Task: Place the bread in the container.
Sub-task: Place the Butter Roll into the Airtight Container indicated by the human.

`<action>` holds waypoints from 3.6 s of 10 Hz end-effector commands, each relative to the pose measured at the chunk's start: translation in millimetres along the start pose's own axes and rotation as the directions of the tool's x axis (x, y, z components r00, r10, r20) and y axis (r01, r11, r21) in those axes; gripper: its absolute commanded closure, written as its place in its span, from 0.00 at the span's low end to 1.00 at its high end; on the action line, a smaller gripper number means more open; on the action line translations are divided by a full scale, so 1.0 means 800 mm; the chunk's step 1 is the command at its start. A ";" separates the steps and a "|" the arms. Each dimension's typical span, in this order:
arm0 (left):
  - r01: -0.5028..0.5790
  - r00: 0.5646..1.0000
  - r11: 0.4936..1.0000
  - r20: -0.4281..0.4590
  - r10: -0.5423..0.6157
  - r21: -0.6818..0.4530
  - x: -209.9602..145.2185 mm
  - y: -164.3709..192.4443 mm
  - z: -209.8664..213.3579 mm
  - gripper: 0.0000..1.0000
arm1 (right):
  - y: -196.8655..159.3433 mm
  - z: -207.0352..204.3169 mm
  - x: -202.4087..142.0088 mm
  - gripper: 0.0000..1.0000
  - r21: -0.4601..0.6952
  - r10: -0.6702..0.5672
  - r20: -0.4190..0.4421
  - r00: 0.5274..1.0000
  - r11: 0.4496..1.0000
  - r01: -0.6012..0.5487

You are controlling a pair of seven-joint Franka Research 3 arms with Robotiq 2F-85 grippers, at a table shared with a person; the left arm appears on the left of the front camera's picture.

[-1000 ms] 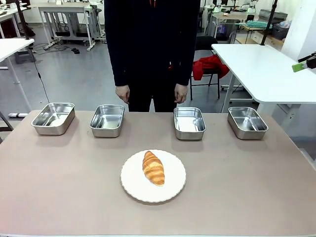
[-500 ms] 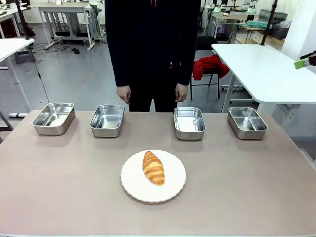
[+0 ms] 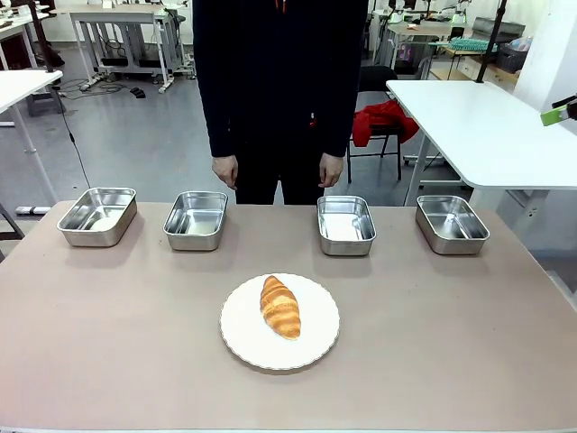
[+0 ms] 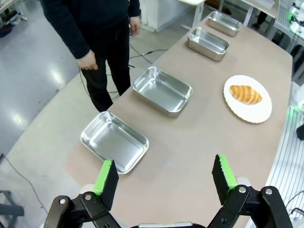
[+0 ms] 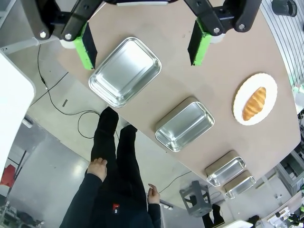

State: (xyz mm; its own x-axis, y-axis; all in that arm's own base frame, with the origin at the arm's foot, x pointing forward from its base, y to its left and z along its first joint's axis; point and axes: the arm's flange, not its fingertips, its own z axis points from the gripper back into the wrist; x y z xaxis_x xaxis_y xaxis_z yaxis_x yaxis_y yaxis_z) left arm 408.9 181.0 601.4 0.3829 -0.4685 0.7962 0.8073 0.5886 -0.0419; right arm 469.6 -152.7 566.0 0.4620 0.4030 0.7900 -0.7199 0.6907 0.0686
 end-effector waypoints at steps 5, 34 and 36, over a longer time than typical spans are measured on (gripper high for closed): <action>-0.078 0.997 0.996 0.011 0.078 0.049 0.002 -0.026 0.005 0.00 | -0.006 0.004 0.009 0.00 -0.045 -0.013 -0.017 1.000 0.999 0.013; -0.057 0.998 0.998 0.010 0.057 0.034 0.001 -0.015 0.009 0.00 | -0.004 0.005 0.002 0.00 -0.024 0.000 0.001 1.000 1.000 0.000; -0.057 0.998 0.998 0.010 0.057 0.034 0.001 -0.015 0.009 0.00 | -0.004 0.005 0.002 0.00 -0.024 0.000 0.001 1.000 1.000 0.000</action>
State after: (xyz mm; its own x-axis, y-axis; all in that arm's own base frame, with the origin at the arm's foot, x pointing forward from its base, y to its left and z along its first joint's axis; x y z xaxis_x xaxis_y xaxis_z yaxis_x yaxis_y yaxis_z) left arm 397.1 177.5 606.2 0.4290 -0.4265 0.7963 0.7675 0.6370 -0.0724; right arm 471.2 -157.4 569.7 0.4640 0.4031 0.7888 -0.7057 0.7065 0.0540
